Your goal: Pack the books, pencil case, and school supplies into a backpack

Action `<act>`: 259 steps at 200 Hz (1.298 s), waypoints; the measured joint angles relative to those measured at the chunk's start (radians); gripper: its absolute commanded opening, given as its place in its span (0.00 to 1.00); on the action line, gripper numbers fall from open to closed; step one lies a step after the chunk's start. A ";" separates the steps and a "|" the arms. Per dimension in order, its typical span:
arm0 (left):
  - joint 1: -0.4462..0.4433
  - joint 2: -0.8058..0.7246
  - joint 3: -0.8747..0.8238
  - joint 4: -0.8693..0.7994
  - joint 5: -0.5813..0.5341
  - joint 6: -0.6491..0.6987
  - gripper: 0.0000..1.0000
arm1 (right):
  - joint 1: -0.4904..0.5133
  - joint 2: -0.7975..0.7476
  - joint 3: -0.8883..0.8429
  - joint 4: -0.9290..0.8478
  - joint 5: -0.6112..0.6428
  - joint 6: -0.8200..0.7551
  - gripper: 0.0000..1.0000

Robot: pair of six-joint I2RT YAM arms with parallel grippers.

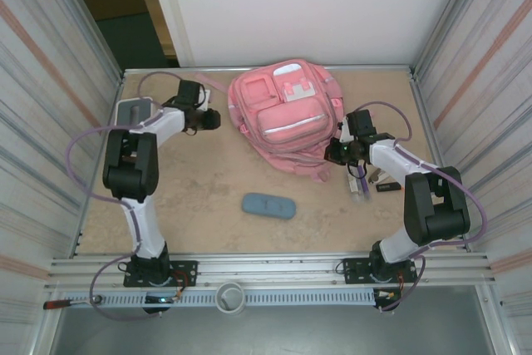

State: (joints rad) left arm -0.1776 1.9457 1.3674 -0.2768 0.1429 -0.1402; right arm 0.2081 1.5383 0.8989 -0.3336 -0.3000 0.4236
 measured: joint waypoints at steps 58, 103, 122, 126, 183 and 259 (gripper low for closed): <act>-0.037 -0.204 -0.177 0.117 0.060 -0.029 0.56 | 0.002 0.000 0.000 0.000 0.006 -0.014 0.00; -0.260 -0.307 -0.251 0.156 0.043 0.111 0.72 | 0.002 -0.005 0.000 0.009 -0.038 -0.010 0.13; -0.399 -0.317 -0.240 0.164 -0.016 0.215 0.75 | 0.002 -0.016 0.000 0.006 -0.054 0.002 0.25; -0.421 -0.313 -0.236 0.163 -0.026 0.234 0.75 | 0.002 -0.021 0.000 0.003 -0.056 0.011 0.29; -0.595 -0.124 -0.021 0.113 -0.194 0.441 0.82 | 0.000 -0.225 -0.031 -0.092 0.072 0.016 0.63; -0.625 0.103 0.227 0.015 -0.214 0.541 0.92 | -0.007 -0.344 -0.093 -0.159 0.148 0.058 0.78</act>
State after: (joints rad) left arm -0.8024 2.0487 1.5940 -0.2615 -0.0711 0.4004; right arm 0.2008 1.1946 0.8055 -0.4927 -0.1524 0.4820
